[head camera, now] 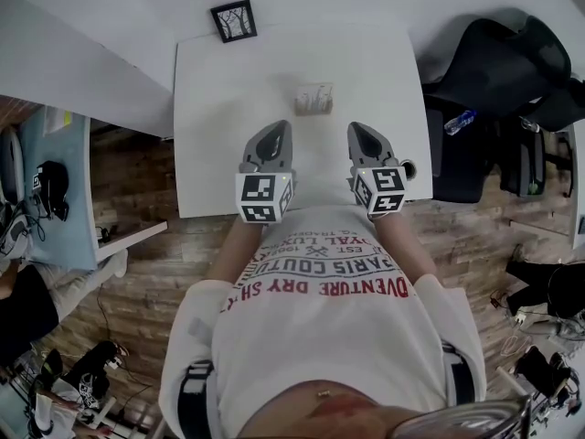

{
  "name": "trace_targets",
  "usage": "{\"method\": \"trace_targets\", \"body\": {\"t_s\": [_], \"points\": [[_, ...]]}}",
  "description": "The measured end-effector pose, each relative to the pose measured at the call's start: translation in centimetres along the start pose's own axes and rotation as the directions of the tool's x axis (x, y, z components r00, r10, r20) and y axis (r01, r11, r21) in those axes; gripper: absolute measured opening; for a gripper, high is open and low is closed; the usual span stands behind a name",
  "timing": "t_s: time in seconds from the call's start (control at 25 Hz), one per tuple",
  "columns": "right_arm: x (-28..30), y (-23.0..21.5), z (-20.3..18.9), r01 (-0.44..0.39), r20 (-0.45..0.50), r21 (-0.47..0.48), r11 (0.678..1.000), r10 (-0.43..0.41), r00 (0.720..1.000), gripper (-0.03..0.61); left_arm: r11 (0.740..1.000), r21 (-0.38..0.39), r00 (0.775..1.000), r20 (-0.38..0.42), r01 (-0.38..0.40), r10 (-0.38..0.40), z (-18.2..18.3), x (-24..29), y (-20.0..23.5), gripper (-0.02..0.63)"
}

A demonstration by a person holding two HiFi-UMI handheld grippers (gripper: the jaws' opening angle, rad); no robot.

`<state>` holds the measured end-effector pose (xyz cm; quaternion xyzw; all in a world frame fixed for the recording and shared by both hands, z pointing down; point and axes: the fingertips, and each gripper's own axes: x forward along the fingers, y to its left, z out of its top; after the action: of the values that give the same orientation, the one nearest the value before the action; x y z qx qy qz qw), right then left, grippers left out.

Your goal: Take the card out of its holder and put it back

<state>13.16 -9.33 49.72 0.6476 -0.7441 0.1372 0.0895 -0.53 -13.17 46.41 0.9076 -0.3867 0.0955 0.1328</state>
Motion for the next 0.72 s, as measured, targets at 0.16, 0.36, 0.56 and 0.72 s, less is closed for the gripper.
{"method": "trace_targets", "body": {"t_s": [0.16, 0.36, 0.56, 0.72], "points": [[0.1, 0.0, 0.6, -0.004, 0.010, -0.013, 1.000, 0.005, 1.000, 0.025, 1.000, -0.003, 1.000, 0.013, -0.003, 0.003, 0.4, -0.1, 0.2, 0.025], [0.3, 0.1, 1.1, -0.005, 0.009, -0.013, 1.000, 0.006, 1.000, 0.025, 1.000, -0.009, 1.000, 0.018, -0.007, 0.007, 0.6, -0.2, 0.3, 0.025], [0.1, 0.6, 1.3, -0.029, 0.022, -0.014, 0.999, 0.029, 0.999, 0.025, 1.000, -0.013, 1.000, 0.015, -0.003, 0.004, 0.6, -0.4, 0.3, 0.025], [0.2, 0.4, 1.2, -0.022, 0.016, -0.009, 1.000, 0.022, 1.000, 0.025, 1.000, -0.015, 1.000, 0.015, -0.003, 0.003, 0.5, -0.3, 0.4, 0.025]]}}
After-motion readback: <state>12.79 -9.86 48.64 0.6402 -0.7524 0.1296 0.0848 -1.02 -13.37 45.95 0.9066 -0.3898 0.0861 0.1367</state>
